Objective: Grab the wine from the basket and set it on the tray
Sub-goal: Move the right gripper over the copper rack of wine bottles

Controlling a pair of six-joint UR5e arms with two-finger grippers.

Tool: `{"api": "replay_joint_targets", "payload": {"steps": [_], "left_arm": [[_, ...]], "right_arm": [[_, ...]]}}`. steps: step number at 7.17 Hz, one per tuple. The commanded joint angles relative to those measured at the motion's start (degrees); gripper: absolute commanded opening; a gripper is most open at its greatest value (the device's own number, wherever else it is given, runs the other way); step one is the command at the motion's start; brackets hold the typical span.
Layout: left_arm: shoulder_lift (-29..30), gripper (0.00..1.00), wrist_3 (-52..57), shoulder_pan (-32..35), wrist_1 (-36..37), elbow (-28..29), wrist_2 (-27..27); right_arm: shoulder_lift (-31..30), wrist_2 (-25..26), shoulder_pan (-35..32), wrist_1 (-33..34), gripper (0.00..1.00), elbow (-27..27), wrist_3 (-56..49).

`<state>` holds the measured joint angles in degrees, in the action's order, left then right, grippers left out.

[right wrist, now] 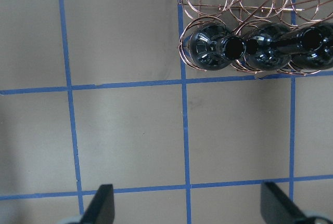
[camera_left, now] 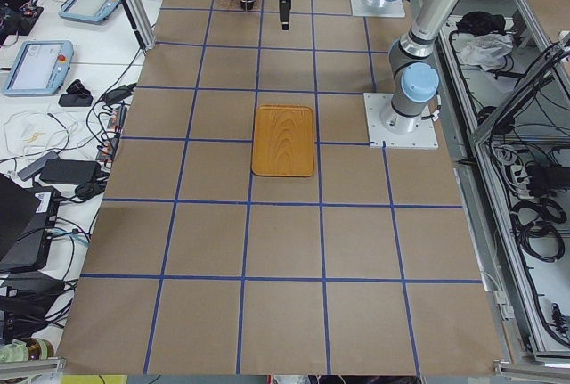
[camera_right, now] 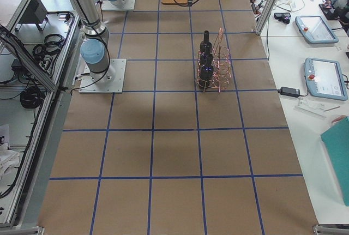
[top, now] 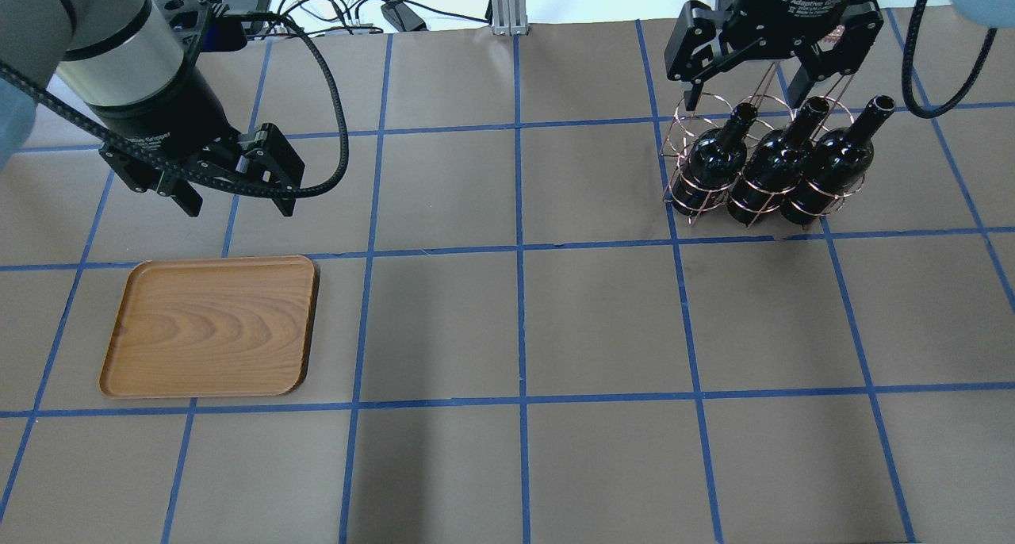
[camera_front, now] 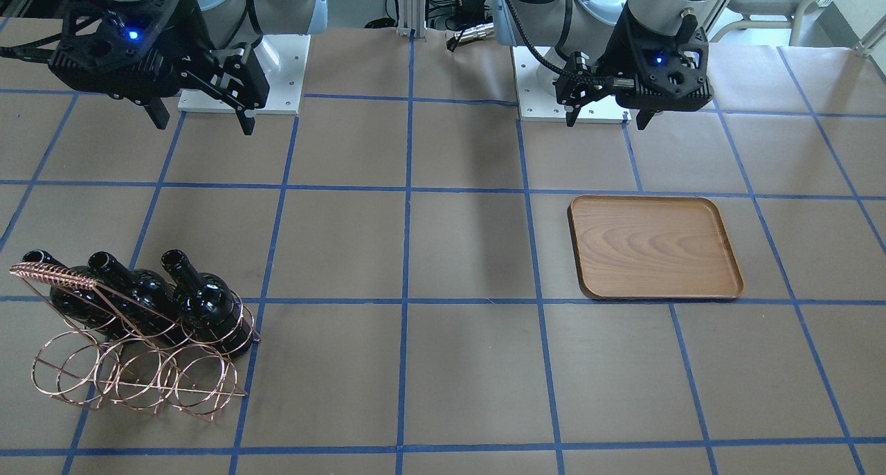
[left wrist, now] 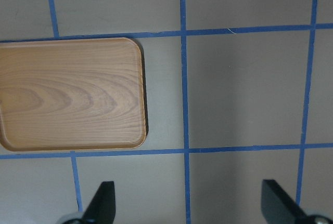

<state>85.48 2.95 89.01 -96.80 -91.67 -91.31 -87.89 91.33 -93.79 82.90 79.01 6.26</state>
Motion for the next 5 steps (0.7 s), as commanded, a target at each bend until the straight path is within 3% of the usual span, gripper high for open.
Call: {"api": "replay_joint_targets", "payload": {"steps": [1, 3, 5], "left_arm": [[0.1, 1.0, 0.0, 0.0, 0.0, -0.1, 0.0], [0.1, 1.0, 0.3, 0.0, 0.0, -0.1, -0.1], [0.1, 1.0, 0.4, -0.1, 0.1, -0.1, -0.1]], "right_arm": [[0.0, 0.5, 0.0, -0.5, 1.0, 0.1, 0.0], [0.0, 0.5, 3.8, -0.3, 1.0, -0.1, -7.7], [3.6, 1.3, 11.8, 0.5, 0.98, 0.1, -14.7]]}}
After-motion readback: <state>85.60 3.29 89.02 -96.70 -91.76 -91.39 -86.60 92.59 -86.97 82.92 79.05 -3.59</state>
